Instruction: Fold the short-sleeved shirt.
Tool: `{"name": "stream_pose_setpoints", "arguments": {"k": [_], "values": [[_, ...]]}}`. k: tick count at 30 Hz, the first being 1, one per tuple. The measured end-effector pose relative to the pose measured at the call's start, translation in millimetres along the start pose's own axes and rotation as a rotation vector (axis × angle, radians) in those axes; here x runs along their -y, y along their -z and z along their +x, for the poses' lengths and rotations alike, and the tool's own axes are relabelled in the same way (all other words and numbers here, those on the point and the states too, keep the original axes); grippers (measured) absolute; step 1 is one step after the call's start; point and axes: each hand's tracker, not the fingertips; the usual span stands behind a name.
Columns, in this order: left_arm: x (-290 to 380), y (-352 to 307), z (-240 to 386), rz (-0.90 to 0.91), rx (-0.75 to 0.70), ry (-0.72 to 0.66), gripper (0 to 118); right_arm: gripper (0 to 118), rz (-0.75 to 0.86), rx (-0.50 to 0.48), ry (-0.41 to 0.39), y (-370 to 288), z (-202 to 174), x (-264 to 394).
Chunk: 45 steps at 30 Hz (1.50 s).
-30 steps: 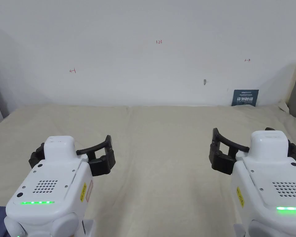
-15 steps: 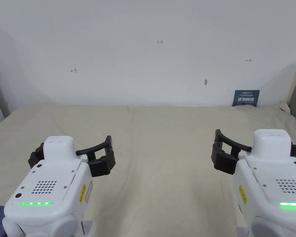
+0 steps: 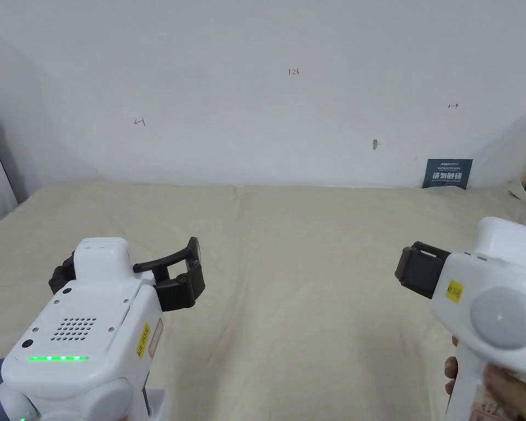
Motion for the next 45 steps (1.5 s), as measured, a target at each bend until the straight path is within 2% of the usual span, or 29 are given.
{"name": "stream_pose_setpoints", "arguments": {"k": [2,4,6,11,18,21,23,28,34,37,45], "values": [[-0.1,0.0,-1.6,0.001,-0.005,-0.002,118,101,-0.097,-0.023,-0.007,6.0,0.6,-6.6],[-0.6,-0.3,-3.1,0.001,-0.005,-0.008,118,101,-0.13,-0.036,0.008,8.6,1.0,-7.7],[-1.0,-0.7,-4.1,0.001,-0.005,-0.015,118,101,-0.111,-0.039,0.012,11.7,1.5,-4.8],[-0.3,-1.7,-6.3,-0.001,-0.009,-0.024,118,101,-0.076,-0.04,-0.034,13.3,1.0,1.8],[1.2,-2.6,-7.2,-0.004,-0.01,-0.023,118,101,-0.057,-0.086,-0.058,18.1,5.0,5.9],[0.8,-3.1,-7.2,-0.002,-0.011,-0.02,118,101,-0.044,-0.07,-0.058,18.8,2.9,7.0],[0.3,-3.1,-8.1,0.0,-0.01,-0.02,118,101,-0.024,-0.076,-0.086,18.6,2.4,8.4],[-0.6,-3.0,-8.0,0.004,-0.011,-0.021,118,101,0.169,-0.202,-0.176,14.0,4.9,22.2],[-0.2,-3.9,-6.8,0.009,-0.014,-0.012,118,101,0.614,-0.209,-0.24,9.5,6.8,54.1],[0.3,-4.2,-5.6,0.014,-0.02,-0.003,118,101,0.654,-0.165,-0.317,4.3,1.5,59.7],[1.2,-2.8,-3.4,0.017,-0.021,-0.001,118,101,0.647,-0.179,-0.325,6.8,0.4,60.0]]}}
